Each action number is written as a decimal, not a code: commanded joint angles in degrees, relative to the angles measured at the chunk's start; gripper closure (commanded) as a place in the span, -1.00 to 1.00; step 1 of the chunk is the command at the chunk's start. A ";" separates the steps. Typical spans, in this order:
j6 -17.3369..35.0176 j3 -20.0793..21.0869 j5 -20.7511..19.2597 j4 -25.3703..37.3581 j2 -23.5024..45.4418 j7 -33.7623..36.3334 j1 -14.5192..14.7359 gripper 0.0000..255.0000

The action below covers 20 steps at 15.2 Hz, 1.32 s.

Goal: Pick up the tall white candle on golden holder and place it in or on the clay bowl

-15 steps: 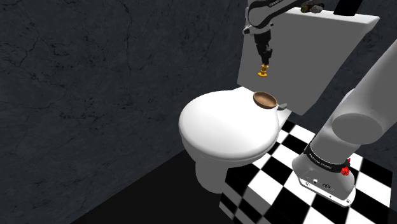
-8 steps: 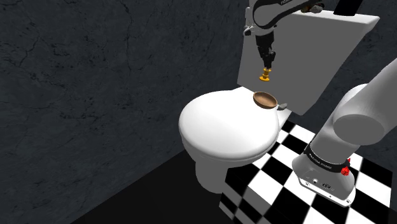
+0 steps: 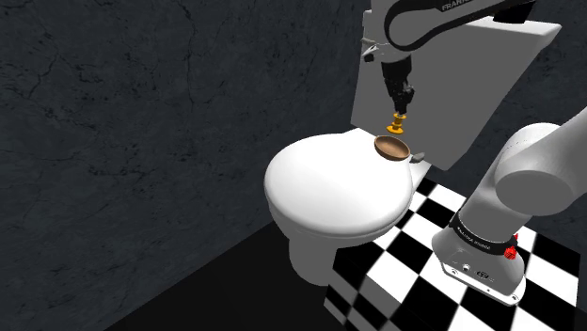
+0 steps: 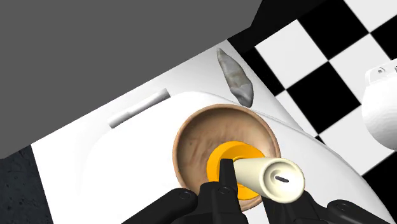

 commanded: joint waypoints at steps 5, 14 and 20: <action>4.61 -0.40 -0.50 -3.62 1.17 1.34 -0.08 1.00; 10.88 -1.10 -1.33 -7.15 4.06 2.84 -0.27 1.00; 10.87 -1.10 -1.33 -7.14 4.06 2.84 -0.27 1.00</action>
